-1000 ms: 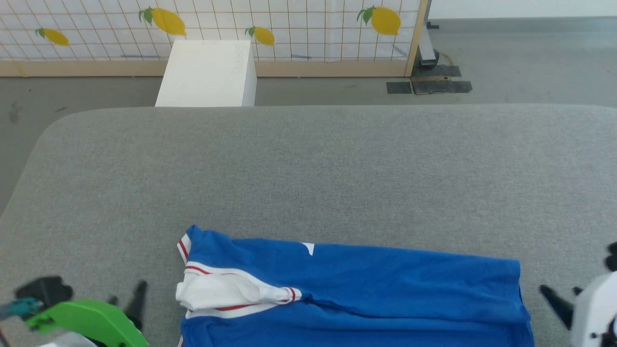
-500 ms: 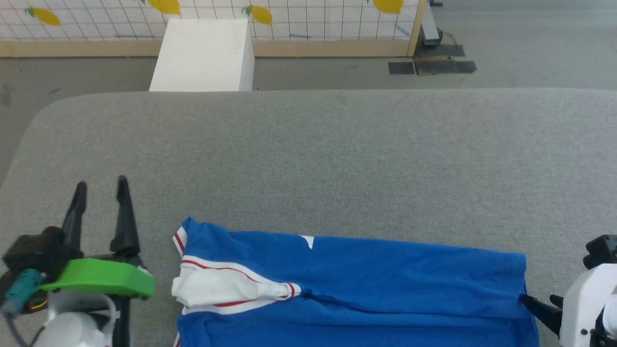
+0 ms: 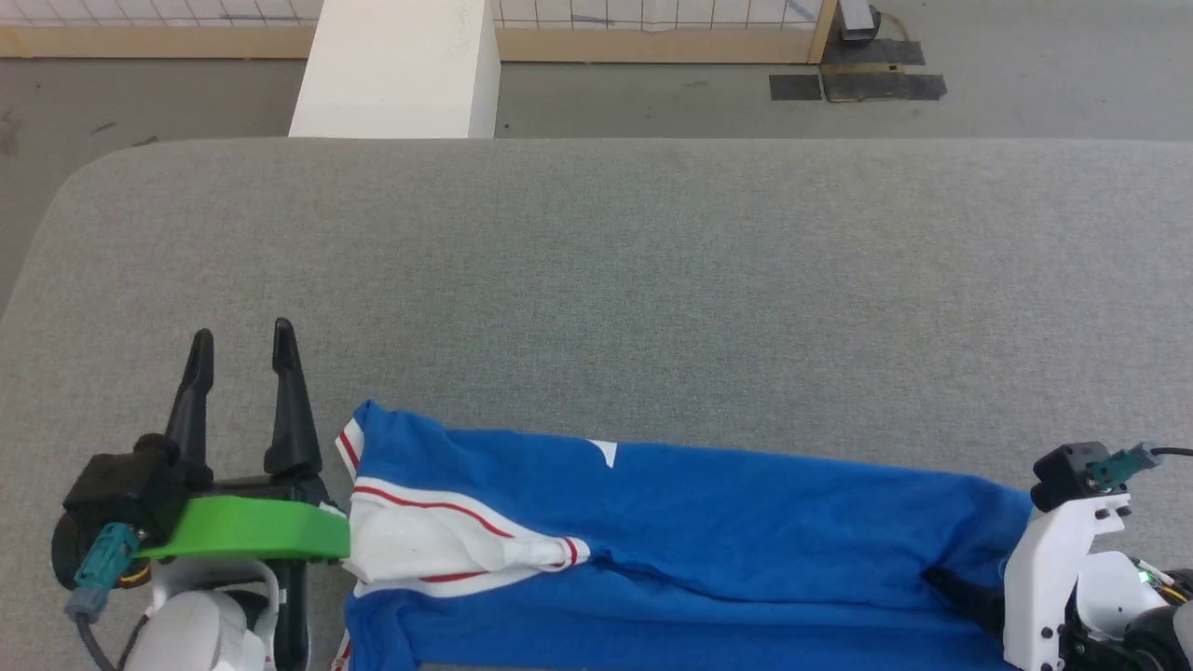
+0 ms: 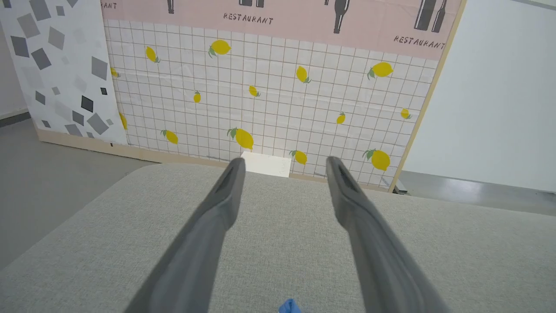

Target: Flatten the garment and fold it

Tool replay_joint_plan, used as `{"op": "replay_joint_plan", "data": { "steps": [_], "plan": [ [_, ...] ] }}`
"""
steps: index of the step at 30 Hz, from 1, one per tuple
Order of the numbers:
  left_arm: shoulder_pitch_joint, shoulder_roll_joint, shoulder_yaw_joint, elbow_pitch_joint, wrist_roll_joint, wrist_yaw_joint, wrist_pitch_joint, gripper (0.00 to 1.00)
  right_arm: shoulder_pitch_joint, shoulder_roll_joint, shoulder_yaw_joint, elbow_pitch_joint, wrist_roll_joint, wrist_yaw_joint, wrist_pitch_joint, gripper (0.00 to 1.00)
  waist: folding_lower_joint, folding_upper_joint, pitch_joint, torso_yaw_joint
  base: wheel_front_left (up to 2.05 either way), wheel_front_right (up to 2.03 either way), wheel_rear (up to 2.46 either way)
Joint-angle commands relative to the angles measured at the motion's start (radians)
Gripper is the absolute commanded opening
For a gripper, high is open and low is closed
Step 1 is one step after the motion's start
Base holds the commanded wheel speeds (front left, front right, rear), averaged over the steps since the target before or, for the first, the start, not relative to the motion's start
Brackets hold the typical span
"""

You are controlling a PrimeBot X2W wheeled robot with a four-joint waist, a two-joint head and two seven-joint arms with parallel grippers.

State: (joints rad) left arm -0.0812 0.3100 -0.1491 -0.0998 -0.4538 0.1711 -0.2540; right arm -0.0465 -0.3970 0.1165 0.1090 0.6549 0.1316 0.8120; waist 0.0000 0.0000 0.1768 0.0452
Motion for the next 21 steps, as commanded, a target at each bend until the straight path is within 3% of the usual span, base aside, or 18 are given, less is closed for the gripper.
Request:
{"op": "replay_joint_plan", "data": {
  "steps": [1, 3, 4, 5, 6, 13, 21],
  "plan": [
    [-0.01, -0.014, 0.007, 0.007, 0.013, -0.011, -0.008, 1.0, -0.002, 0.019, 0.044, 0.023, 0.016, -0.001, -0.002, 1.0, 0.0, 0.0, 0.004, 0.005, 0.0, 0.0, 0.0],
    [-0.008, -0.03, 0.014, 0.015, 0.023, -0.025, -0.008, 1.0, -0.006, 0.004, 0.061, 0.035, 0.021, -0.001, 0.0, 1.0, 0.0, 0.0, 0.005, 0.007, 0.0, 0.0, 0.0],
    [-0.007, -0.035, 0.015, 0.02, 0.028, -0.03, -0.008, 1.0, -0.009, -0.005, 0.065, 0.04, 0.021, -0.001, 0.001, 0.46, 0.0, 0.0, 0.004, 0.007, 0.0, 0.0, 0.0],
    [-0.006, -0.041, 0.019, 0.024, 0.034, -0.036, -0.008, 1.0, -0.014, -0.017, 0.067, 0.045, 0.02, -0.001, -0.004, 0.12, 0.0, 0.0, 0.004, 0.007, 0.0, 0.0, 0.0],
    [-0.005, -0.046, 0.023, 0.027, 0.037, -0.04, -0.008, 1.0, -0.017, -0.024, 0.064, 0.051, 0.02, -0.001, -0.007, 0.0, 0.0, 0.0, 0.003, 0.006, 0.0, 0.0, 0.0],
    [0.007, -0.065, 0.042, 0.045, 0.063, -0.059, -0.008, 1.0, -0.056, -0.063, -0.109, 0.131, -0.012, -0.001, -0.028, 0.0, 0.0, 0.0, -0.003, 0.001, 0.0, 0.0, 0.0],
    [0.008, -0.071, 0.043, 0.05, 0.083, -0.074, -0.008, 1.0, -0.079, -0.116, -0.344, 0.231, -0.187, -0.001, -0.005, 0.0, 0.0, 0.0, -0.009, -0.004, 0.0, 0.0, 0.0]
  ]
}}
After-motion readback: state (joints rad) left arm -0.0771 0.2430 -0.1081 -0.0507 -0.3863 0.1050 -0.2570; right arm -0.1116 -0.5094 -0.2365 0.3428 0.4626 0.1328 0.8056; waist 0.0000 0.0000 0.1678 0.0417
